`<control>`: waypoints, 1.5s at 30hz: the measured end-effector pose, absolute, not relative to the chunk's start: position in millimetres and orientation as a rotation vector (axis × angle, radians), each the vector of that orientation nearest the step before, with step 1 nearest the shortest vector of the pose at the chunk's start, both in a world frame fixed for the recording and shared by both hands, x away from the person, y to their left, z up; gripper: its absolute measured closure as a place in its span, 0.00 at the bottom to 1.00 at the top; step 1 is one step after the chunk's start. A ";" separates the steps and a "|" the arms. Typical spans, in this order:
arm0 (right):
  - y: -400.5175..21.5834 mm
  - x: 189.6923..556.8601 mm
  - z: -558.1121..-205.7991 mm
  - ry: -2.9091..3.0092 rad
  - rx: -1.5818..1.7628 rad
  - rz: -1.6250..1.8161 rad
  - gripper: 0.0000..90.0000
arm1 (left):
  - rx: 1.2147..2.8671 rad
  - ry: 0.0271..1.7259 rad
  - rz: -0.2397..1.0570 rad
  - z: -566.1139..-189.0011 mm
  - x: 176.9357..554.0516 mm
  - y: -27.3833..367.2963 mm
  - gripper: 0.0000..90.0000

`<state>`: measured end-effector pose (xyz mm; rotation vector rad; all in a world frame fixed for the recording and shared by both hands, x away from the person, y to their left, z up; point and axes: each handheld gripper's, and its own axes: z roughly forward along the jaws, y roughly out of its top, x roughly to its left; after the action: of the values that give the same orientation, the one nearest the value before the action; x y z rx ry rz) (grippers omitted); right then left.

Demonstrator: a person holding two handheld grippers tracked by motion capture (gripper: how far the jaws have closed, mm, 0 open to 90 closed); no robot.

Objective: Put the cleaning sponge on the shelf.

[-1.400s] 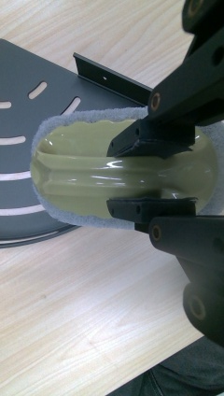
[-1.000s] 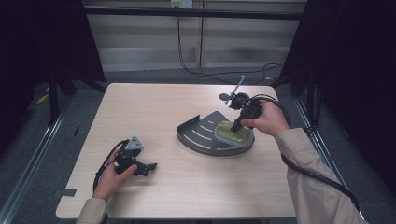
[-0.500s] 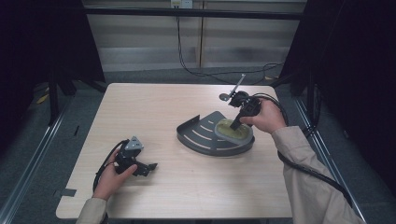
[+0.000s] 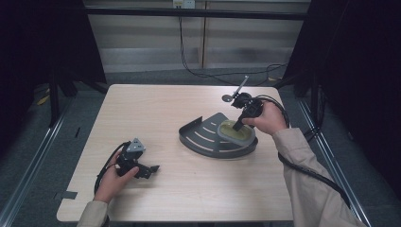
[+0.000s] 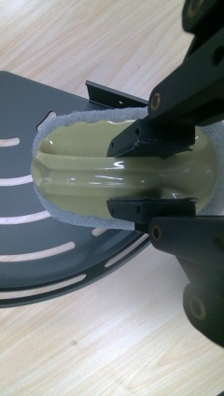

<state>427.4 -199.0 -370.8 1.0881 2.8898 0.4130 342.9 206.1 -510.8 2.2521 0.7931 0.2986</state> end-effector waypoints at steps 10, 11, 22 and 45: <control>-201.8 432.1 -378.5 2.880 1.124 0.431 0.79 | 2.251 0.794 0.298 -510.9 342.9 206.0 0.00; -202.1 432.6 -379.3 2.870 1.127 0.436 0.79 | 2.251 0.790 0.300 -510.9 343.1 206.1 0.00; -206.3 437.0 -389.7 2.856 1.163 0.437 0.79 | 2.252 0.793 0.298 -510.9 342.9 206.1 0.00; -208.3 435.4 -412.6 2.852 1.187 0.449 0.79 | 2.249 0.794 0.296 -511.0 342.8 205.9 0.00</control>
<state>435.4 -208.3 -412.6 1.1871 2.8521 0.4490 342.8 205.9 -511.0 2.2486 0.7942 0.2955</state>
